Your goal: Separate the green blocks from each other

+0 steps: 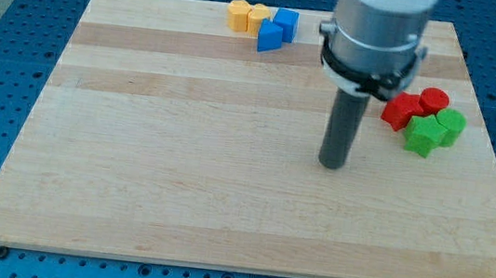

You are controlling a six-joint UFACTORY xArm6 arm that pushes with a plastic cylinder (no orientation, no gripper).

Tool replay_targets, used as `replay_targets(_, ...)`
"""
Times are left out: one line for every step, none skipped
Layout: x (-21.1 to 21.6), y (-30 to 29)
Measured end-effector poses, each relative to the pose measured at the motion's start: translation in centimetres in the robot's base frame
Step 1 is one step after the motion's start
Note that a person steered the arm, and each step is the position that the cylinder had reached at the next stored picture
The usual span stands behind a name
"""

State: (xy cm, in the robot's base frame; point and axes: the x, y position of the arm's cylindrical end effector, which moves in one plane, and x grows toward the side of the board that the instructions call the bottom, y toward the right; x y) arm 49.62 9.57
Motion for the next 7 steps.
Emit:
replay_targets(0.8, 4.8)
replay_targets(0.7, 9.6)
replay_targets(-0.6, 14.7)
replay_targets(-2.8, 17.7)
replay_targets(-4.6, 19.6)
replay_targets(-7.2, 19.3)
replay_targets(-8.2, 18.1)
